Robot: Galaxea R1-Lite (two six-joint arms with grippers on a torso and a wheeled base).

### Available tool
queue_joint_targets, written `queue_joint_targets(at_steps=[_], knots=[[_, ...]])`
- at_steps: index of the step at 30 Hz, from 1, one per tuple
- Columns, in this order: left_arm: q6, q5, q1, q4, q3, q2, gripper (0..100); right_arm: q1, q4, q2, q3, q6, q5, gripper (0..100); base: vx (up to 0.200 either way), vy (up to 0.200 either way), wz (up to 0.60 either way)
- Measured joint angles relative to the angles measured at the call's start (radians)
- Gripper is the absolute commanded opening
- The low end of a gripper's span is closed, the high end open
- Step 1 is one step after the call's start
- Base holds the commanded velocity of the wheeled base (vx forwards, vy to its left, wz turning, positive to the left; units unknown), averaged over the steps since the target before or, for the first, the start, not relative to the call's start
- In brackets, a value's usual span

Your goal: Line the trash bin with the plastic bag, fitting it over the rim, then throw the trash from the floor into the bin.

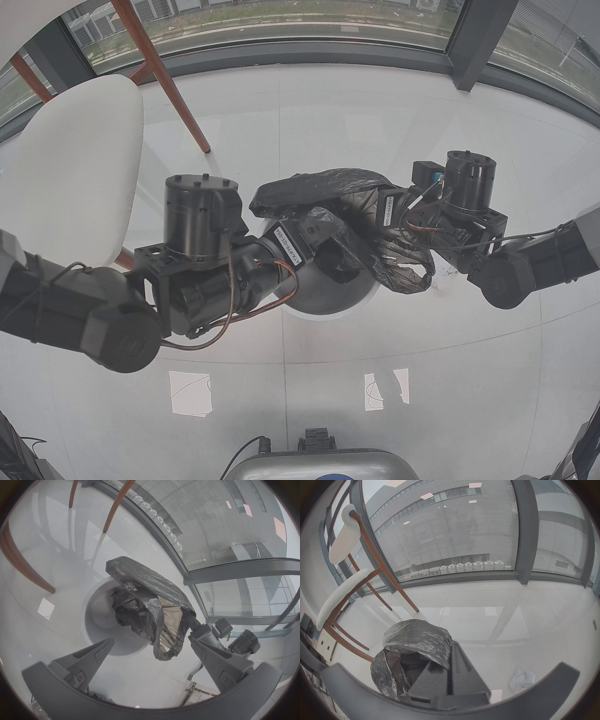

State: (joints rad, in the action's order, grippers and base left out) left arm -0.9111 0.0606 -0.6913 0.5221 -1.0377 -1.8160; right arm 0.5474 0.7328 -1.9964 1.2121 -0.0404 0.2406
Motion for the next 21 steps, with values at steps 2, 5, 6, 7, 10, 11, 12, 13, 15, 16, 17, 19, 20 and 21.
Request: queue_joint_targets(at_steps=[2,5,6,7,10,11,12,13,15,16,17,19,20,21], knots=[[-0.001,0.001,0.003,0.002,-0.029,-0.027,100,0.000,0.000,0.000,0.001,0.000,0.000,0,0.000,0.000,0.00],[-0.002,0.002,0.006,0.003,-0.071,-0.063,100,0.001,0.000,0.000,0.001,0.000,0.000,0,0.000,0.000,0.00],[-0.004,0.003,0.006,0.003,-0.084,-0.072,100,0.001,0.000,0.000,0.001,0.000,0.000,0,0.000,0.000,0.00],[-0.007,0.003,0.006,0.003,-0.098,-0.083,100,0.001,0.000,0.000,0.001,0.000,0.000,0,0.000,0.000,0.00],[-0.024,0.006,0.008,0.004,-0.137,-0.111,100,0.003,0.000,0.000,0.001,0.000,0.000,0,0.000,0.000,0.00],[-0.027,0.006,0.008,0.004,-0.146,-0.118,100,0.003,0.000,0.000,0.001,0.000,0.000,0,0.000,0.000,0.00],[-0.030,0.007,0.008,0.004,-0.156,-0.127,100,0.004,0.000,0.000,0.001,0.000,0.000,0,0.000,0.000,0.00],[-0.032,0.007,0.009,0.004,-0.163,-0.135,100,0.004,0.000,0.000,0.001,0.000,0.000,0,0.000,0.000,0.00],[-0.034,0.010,0.013,0.005,-0.180,-0.150,100,0.004,0.000,0.001,0.001,0.000,0.000,0,0.000,0.000,0.00],[-0.035,0.013,0.017,0.005,-0.191,-0.159,100,0.004,0.000,0.001,0.001,0.000,0.000,0,0.000,0.000,0.00],[-0.035,0.017,0.022,0.005,-0.201,-0.167,100,0.005,0.001,0.001,0.000,0.000,0.000,0,0.000,0.000,0.00],[-0.035,0.021,0.025,0.005,-0.220,-0.182,100,0.005,0.001,0.002,-0.001,0.000,0.000,0,0.000,0.000,0.00],[-0.035,0.022,0.026,0.005,-0.231,-0.189,100,0.005,0.001,0.003,-0.001,0.000,0.000,0,0.000,0.000,0.00],[-0.035,0.023,0.029,0.005,-0.242,-0.196,100,0.004,0.001,0.003,-0.001,0.000,0.000,0,0.000,0.000,0.00]])
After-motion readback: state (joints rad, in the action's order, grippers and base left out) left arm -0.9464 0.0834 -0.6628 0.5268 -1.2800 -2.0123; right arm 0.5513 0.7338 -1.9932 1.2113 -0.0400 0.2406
